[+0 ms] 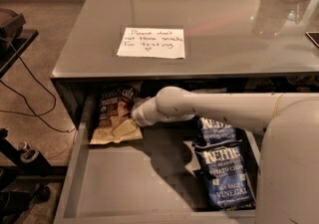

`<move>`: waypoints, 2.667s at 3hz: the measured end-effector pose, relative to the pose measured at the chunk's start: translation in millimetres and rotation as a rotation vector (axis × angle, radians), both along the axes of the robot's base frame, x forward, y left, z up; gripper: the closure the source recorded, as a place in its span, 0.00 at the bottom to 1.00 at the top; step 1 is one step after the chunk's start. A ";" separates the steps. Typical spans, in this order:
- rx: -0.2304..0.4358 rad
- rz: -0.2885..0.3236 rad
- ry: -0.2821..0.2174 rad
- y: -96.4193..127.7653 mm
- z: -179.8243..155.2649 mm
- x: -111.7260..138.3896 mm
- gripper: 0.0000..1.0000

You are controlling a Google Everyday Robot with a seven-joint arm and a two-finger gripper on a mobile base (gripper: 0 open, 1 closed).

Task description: Pick brown chip bag from top drawer and place on counter

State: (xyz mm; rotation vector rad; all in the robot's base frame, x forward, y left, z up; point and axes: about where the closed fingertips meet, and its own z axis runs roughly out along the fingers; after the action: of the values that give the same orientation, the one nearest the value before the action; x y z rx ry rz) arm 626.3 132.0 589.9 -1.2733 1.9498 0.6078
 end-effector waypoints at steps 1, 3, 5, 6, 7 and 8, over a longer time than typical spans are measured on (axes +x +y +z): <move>0.010 0.013 -0.015 -1.2 8.0 -4.8 0.43; 0.023 0.125 -0.048 -12.8 29.6 -36.2 0.89; 0.009 0.224 -0.051 -44.3 60.6 -82.3 1.00; -0.002 0.313 -0.024 -49.5 83.1 -114.2 1.00; -0.002 0.313 -0.024 -49.6 83.2 -114.4 1.00; -0.002 0.335 -0.019 -51.2 93.2 -125.2 1.00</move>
Offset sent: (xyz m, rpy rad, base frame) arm -0.0309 -0.0045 0.0363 0.0224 -0.0715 0.1370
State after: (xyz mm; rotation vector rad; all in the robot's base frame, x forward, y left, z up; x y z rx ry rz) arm 501.1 80.8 683.2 -1.6167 1.7332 0.7527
